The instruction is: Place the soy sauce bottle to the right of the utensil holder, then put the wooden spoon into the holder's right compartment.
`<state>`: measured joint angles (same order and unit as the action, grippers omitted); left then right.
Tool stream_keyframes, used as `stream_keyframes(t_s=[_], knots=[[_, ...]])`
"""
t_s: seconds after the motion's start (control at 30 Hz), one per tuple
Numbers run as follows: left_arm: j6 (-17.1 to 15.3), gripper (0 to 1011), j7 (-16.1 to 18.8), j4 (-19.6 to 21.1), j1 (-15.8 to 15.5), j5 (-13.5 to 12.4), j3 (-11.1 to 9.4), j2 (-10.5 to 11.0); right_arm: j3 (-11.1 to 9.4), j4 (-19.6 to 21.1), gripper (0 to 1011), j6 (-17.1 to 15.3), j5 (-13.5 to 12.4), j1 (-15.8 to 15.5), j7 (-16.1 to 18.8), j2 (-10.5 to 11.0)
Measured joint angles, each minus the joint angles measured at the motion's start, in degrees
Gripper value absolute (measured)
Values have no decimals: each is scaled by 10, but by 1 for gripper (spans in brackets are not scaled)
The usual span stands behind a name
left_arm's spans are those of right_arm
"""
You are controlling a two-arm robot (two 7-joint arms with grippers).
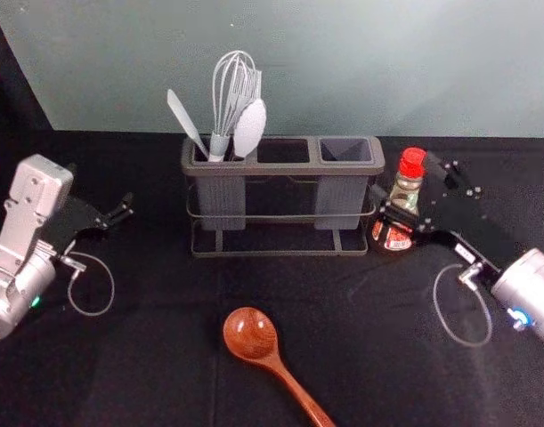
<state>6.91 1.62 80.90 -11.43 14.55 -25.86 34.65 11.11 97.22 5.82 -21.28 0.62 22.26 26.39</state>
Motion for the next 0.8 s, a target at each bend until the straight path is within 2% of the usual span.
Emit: stream_keyframes(t_s=[0.23, 0.53, 0.8], knots=[[0, 1011, 0, 0, 0, 0, 0, 0, 12, 18, 1000, 0, 11, -23, -2, -4], [0, 1011, 0, 0, 0, 0, 0, 0, 43, 34, 1000, -15, 42, -48, -14, -15], [0, 1011, 0, 0, 0, 0, 0, 0, 63, 37, 1000, -19, 59, -63, -18, -26]])
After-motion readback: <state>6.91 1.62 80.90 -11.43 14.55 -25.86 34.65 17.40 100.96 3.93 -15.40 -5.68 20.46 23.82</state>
